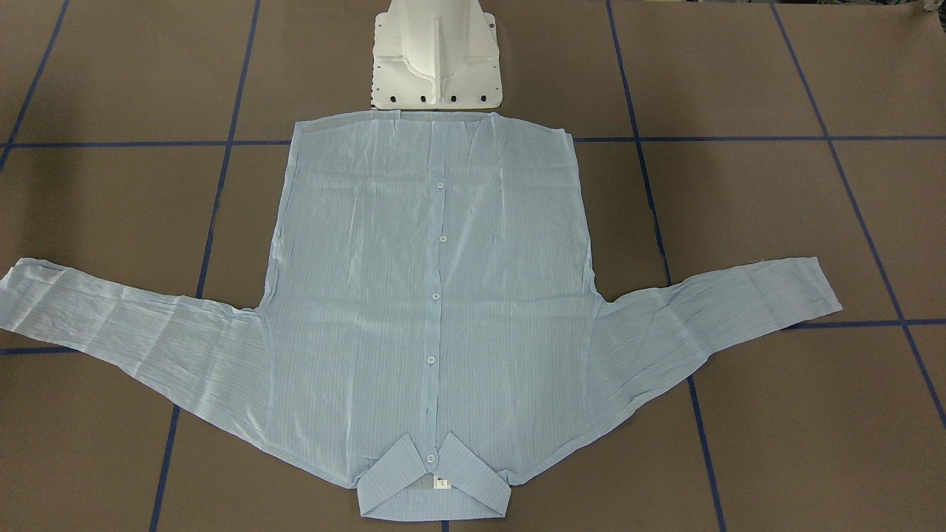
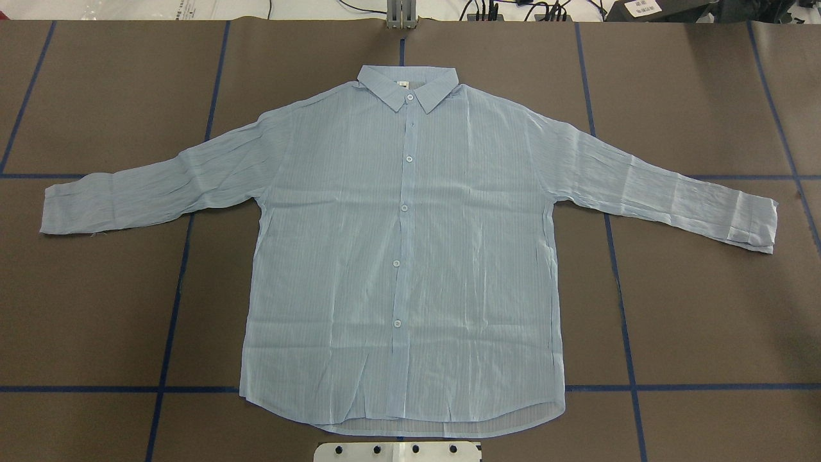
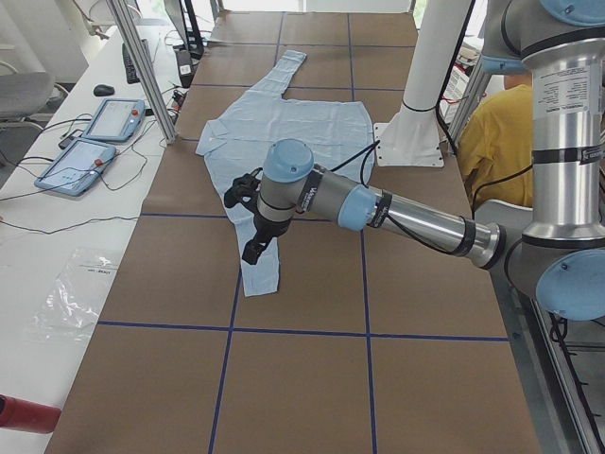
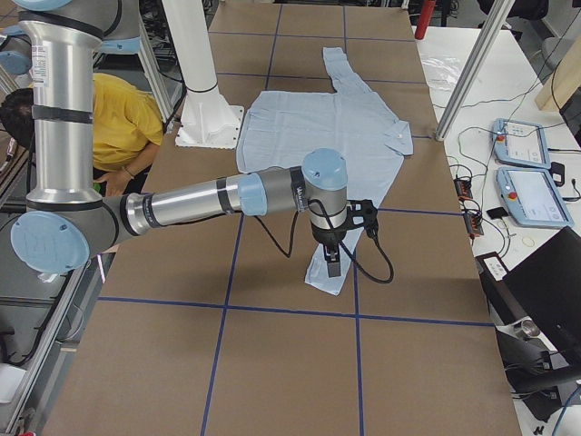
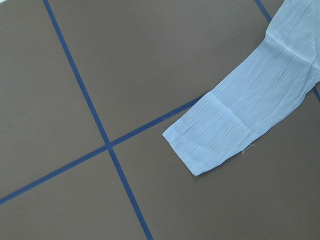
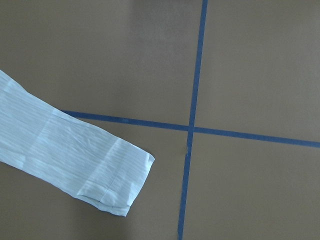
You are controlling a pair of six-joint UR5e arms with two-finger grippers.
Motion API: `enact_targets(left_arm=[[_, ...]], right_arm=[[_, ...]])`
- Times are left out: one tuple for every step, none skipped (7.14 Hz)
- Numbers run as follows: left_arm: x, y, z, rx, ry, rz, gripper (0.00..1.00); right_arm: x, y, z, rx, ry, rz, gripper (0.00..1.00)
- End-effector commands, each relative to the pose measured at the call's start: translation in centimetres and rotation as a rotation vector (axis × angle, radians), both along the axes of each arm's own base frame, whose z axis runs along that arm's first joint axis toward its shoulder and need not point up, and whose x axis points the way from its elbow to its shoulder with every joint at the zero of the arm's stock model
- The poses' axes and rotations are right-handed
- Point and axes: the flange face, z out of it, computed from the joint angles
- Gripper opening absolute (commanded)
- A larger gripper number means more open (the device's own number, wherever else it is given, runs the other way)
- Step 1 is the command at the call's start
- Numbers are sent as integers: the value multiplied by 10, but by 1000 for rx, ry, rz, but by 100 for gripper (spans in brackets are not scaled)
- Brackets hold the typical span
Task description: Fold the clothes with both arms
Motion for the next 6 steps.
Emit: enact_targets(left_arm=[[-7, -14, -15, 63, 32, -61, 100], [-7, -15, -16, 50, 43, -79, 100], [-7, -15, -17, 51, 45, -79, 100], [-7, -15, -17, 51, 45, -79, 100], [-7, -15, -18, 53, 46, -78, 100], [-7, -15, -17, 51, 46, -78, 100]], right_arm=[[3, -5, -3, 79, -25, 5, 100], [1, -9, -2, 141, -29, 14, 100], [-9, -17, 23, 104, -50, 35, 100], [-21, -21, 40, 95, -88, 100, 100], [-47, -22, 66, 94, -140, 148, 100], [-73, -20, 92, 95, -194, 180, 98]])
